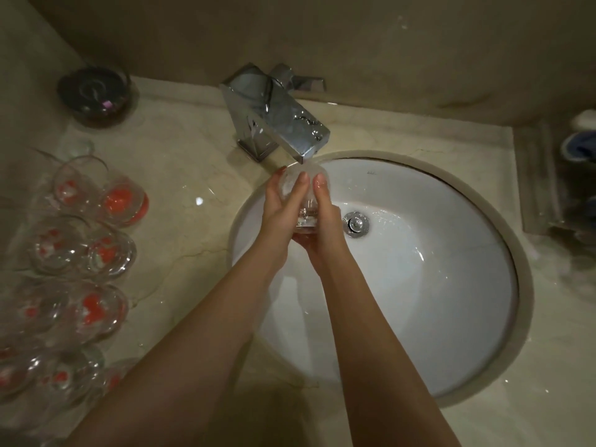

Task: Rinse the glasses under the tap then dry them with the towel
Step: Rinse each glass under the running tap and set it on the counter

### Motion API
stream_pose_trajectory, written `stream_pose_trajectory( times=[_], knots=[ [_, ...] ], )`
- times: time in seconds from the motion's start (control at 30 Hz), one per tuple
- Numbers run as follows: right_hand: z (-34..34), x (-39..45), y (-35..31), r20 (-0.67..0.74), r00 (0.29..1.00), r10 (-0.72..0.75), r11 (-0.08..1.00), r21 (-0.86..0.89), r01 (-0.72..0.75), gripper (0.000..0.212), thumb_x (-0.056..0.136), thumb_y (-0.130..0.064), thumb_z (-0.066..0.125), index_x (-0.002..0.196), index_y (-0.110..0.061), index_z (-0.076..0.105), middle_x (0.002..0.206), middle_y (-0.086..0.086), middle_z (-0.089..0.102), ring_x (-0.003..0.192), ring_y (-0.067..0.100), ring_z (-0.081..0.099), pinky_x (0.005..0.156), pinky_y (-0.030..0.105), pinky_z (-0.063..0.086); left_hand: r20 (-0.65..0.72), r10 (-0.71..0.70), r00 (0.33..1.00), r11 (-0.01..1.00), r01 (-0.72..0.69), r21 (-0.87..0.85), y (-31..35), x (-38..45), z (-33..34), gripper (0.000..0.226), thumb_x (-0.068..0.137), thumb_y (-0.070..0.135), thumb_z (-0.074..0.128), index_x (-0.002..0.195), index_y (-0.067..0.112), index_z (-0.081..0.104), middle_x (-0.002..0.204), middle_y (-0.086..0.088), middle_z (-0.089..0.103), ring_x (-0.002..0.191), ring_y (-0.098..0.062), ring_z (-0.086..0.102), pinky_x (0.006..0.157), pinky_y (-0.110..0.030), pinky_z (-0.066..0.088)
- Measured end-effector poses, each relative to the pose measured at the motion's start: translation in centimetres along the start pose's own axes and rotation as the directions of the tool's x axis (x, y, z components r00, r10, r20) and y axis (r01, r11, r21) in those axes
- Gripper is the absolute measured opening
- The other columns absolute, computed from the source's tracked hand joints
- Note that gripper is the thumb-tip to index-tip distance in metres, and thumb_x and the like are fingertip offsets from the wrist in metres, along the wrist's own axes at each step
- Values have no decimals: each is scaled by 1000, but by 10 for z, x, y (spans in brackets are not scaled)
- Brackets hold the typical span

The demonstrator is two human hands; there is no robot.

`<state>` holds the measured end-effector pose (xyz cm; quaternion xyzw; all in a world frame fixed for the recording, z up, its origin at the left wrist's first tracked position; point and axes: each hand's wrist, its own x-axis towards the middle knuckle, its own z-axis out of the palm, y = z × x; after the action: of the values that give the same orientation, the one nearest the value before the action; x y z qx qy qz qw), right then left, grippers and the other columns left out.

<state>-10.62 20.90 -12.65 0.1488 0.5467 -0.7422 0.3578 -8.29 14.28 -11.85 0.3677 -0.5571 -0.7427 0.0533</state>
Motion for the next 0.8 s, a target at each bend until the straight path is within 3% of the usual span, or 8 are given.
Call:
stream_pose_trajectory(
  times=[0.1, 0.23, 0.4, 0.53, 0.63, 0.8],
  knots=[
    [-9, 8, 1, 9, 1000, 16, 999, 32, -16, 64, 78, -73, 55, 102, -17, 75, 113, 15, 71, 104, 28, 69, 94, 46, 53, 38, 13, 999, 1000, -13, -17, 4, 1, -1, 67, 83, 48, 69, 141, 27, 44, 129, -1, 63, 108, -15, 67, 93, -32, 53],
    [-12, 10, 2, 6, 999, 48, 998, 44, -49, 55, 87, -67, 49, 100, -19, 71, 103, 5, 71, 89, 18, 67, 82, 32, 51, 80, 29, 996, 999, -31, 19, 5, 1, -2, 73, 70, 55, 71, 133, 22, 53, 116, -2, 71, 102, -17, 70, 92, -37, 55],
    [2, 4, -5, -54, 999, 1, 1000, 8, -1, 86, 59, -77, 70, 112, -9, 69, 108, 15, 72, 100, 28, 71, 92, 47, 55, 78, 40, 996, 997, -45, 62, 6, 0, 0, 79, 68, 63, 70, 130, 16, 56, 112, -9, 72, 100, -22, 71, 94, -45, 54],
    [-2, 9, -5, -38, 998, 43, 998, 55, -41, 80, 71, -78, 53, 117, -15, 68, 111, 6, 73, 103, 23, 69, 99, 49, 50, 109, 37, 993, 998, -41, 40, 12, 1, -3, 73, 68, 57, 70, 130, 20, 58, 113, -2, 72, 102, -17, 70, 94, -38, 53],
    [-4, 4, -7, -73, 997, 38, 999, 40, -35, 64, 82, -74, 50, 109, -19, 68, 91, -3, 73, 84, 14, 69, 95, 40, 50, 127, 25, 992, 996, -36, 83, 13, -3, -3, 75, 69, 56, 73, 134, 23, 54, 110, 0, 73, 97, -16, 71, 90, -35, 54],
    [-1, -5, -4, -119, 993, 4, 1000, 21, -2, 91, 58, -77, 68, 125, -17, 57, 114, 7, 70, 97, 23, 72, 88, 47, 56, 150, 33, 988, 999, -38, 32, 13, -4, -3, 50, 86, 44, 67, 128, 17, 58, 113, -4, 72, 100, -17, 71, 89, -34, 54]
  ],
)
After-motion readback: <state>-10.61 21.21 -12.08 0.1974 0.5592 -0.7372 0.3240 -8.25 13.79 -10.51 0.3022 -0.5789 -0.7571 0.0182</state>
